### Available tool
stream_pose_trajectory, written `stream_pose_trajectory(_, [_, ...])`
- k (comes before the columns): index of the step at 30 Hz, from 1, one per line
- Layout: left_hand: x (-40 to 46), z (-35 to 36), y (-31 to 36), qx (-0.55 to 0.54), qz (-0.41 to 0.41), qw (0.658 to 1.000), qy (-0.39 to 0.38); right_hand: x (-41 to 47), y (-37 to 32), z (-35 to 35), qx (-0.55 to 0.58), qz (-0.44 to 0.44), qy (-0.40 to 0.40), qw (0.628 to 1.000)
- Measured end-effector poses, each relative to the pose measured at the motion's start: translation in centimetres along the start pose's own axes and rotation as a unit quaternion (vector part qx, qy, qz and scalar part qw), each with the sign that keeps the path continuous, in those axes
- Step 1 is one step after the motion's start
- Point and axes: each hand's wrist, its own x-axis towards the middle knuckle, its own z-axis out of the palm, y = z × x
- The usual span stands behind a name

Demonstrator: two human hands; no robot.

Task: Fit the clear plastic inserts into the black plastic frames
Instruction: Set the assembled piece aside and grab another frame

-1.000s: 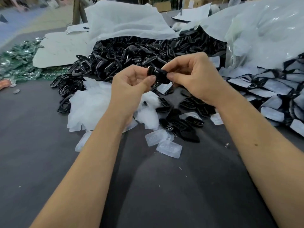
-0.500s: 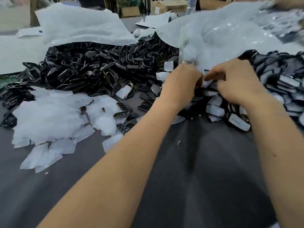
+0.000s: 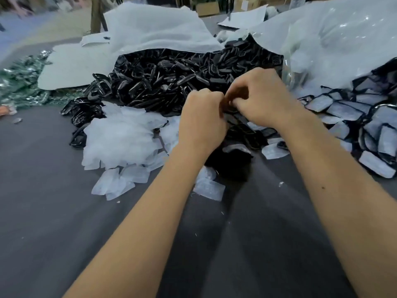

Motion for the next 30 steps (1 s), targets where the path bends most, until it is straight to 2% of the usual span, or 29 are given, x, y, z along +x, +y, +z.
stream_pose_trajectory(3, [-1.6,-1.2,-3.4,0.058,-0.049,0.997,0.009,1.5,-2.1,3.0,0.001,-0.022,-0.045,0.999])
stream_pose_trajectory(6, [-2.6,-2.0,-6.0,0.079,-0.070,0.994,0.000,2.6,-3.3,5.6,0.002,-0.041,-0.038,0.998])
stream_pose_trajectory(9, [-3.3,-2.2,-7.4,0.080,-0.057,0.995,-0.004,3.7,-3.6,7.9,-0.042,-0.036,-0.038,0.998])
stream_pose_trajectory(12, [-3.8,-2.0,-7.6,0.070,-0.049,0.996,0.010,4.1,-3.9,9.6,-0.096,-0.003,-0.076,0.992])
stream_pose_trajectory(15, [-3.9,-1.7,-7.8,0.051,-0.057,0.996,0.033,4.1,-3.7,10.2,-0.086,-0.001,-0.033,0.996])
stream_pose_trajectory(18, [-3.8,-1.9,-7.6,0.000,-0.071,0.995,0.066,4.0,-3.2,9.3,-0.017,-0.018,0.066,0.997])
stream_pose_trajectory(21, [-3.6,-2.5,-7.3,-0.083,-0.089,0.985,0.126,3.8,-3.0,8.2,0.122,-0.045,0.084,0.988])
stream_pose_trajectory(24, [-3.3,-2.6,-7.1,-0.177,-0.147,0.963,0.143,3.6,-2.8,7.6,0.207,-0.060,0.023,0.976])
stream_pose_trajectory(27, [-3.0,-2.8,-7.0,-0.318,-0.211,0.917,0.113,3.5,-2.8,7.2,0.312,-0.060,-0.077,0.945])
stream_pose_trajectory(30, [-3.0,-3.0,-7.0,-0.333,-0.193,0.912,0.142,3.5,-2.8,7.2,0.345,-0.042,-0.119,0.930])
